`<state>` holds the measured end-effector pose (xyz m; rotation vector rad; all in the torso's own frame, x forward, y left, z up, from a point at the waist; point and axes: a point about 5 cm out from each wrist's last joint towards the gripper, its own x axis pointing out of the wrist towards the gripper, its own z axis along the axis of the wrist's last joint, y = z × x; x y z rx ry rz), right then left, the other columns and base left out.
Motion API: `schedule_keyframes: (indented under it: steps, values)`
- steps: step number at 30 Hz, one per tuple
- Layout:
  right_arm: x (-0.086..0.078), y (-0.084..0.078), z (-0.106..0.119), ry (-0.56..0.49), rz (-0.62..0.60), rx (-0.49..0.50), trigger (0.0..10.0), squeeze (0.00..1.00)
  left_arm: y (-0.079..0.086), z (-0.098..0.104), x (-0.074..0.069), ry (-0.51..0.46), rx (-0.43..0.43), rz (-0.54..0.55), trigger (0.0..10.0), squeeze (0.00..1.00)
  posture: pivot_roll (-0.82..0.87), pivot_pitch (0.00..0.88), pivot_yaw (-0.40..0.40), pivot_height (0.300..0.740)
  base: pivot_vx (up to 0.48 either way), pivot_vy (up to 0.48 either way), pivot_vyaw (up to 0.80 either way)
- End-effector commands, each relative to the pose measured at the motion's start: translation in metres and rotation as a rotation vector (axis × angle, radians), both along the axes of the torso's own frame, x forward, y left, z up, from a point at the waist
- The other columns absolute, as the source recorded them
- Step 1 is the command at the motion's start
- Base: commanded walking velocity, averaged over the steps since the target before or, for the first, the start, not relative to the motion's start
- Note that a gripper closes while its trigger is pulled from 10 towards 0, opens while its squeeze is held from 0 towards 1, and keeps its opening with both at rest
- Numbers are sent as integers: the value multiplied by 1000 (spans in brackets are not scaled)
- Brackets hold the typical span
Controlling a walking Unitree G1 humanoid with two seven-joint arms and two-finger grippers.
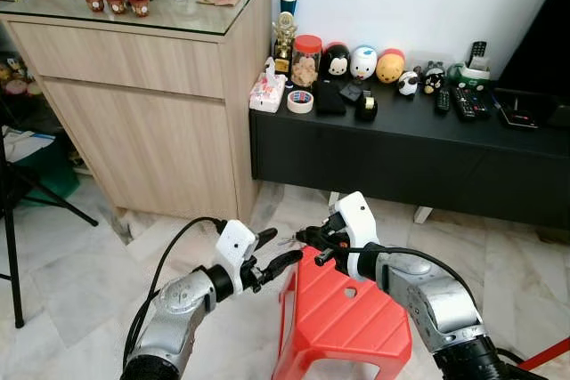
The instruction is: Hang keys on a hook
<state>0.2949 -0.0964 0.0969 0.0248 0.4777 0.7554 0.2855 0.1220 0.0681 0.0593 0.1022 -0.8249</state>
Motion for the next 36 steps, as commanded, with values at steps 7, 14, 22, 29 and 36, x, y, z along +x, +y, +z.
schedule_keyframes:
  steps: [7,14,22,29,36]
  values:
    - [1,2,9,-33,15,1,10000,0,-1,1,-1,5,1,-28,0,0,77,6,-92,733,0,0,0]
    - [1,2,9,-34,15,3,10000,0,-2,0,-2,12,-10,-28,0,0,78,9,-94,733,0,0,0]
    - [1,2,9,-34,15,4,10000,0,-2,0,-2,16,-16,-29,0,0,77,8,-94,733,0,0,0]
    - [1,2,9,-35,7,6,10000,0,-3,0,-3,23,-31,-28,0,0,75,11,-94,733,0,0,0]
    - [0,2,9,-32,9,9,10000,0,-4,0,-4,26,-34,-30,0,0,73,12,-95,733,0,0,0]
